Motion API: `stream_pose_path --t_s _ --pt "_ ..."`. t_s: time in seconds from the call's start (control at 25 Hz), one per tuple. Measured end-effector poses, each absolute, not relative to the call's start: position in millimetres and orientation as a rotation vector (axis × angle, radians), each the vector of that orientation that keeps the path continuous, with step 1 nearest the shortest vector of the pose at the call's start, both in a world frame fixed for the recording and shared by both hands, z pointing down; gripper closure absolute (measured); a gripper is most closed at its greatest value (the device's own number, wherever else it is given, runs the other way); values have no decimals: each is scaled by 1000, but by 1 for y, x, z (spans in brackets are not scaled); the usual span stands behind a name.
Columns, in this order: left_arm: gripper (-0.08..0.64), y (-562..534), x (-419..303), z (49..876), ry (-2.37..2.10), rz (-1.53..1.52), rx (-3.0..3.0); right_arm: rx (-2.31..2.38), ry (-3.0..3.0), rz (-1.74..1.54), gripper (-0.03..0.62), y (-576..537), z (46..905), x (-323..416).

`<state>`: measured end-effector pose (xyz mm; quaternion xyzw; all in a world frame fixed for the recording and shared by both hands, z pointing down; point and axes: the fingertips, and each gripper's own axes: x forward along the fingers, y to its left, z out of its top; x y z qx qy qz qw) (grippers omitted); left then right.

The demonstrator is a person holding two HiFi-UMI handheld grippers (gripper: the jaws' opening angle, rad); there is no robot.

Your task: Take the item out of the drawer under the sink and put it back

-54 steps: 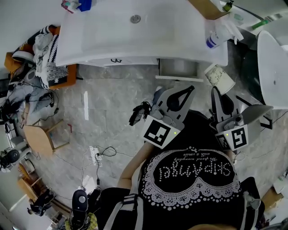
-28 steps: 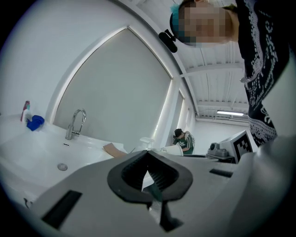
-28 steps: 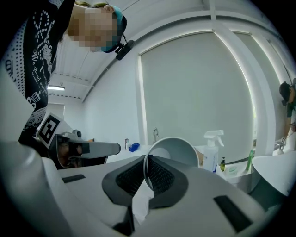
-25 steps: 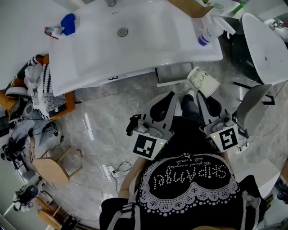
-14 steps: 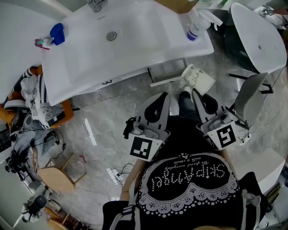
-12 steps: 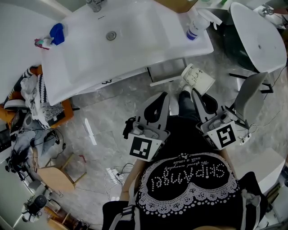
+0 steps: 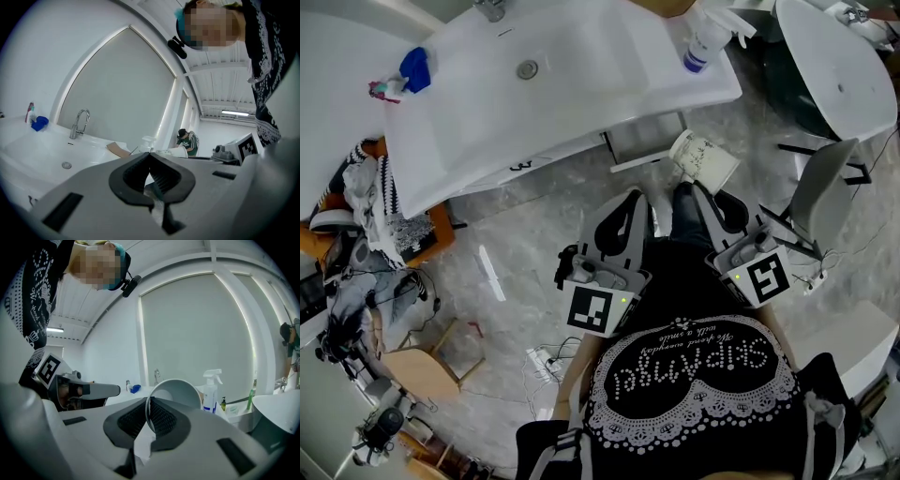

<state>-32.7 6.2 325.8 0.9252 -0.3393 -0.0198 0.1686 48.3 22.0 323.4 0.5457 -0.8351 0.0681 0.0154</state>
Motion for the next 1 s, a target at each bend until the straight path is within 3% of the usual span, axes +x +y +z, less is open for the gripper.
stream_pose_path --t_s 0.44,1.0 --pt "557 12 -33 332 -961 2 2585 1735 -2471 308 568 31 344 72" --pt "557 5 -78 330 -1121 -30 2539 1251 -2134 -22 568 11 408 72"
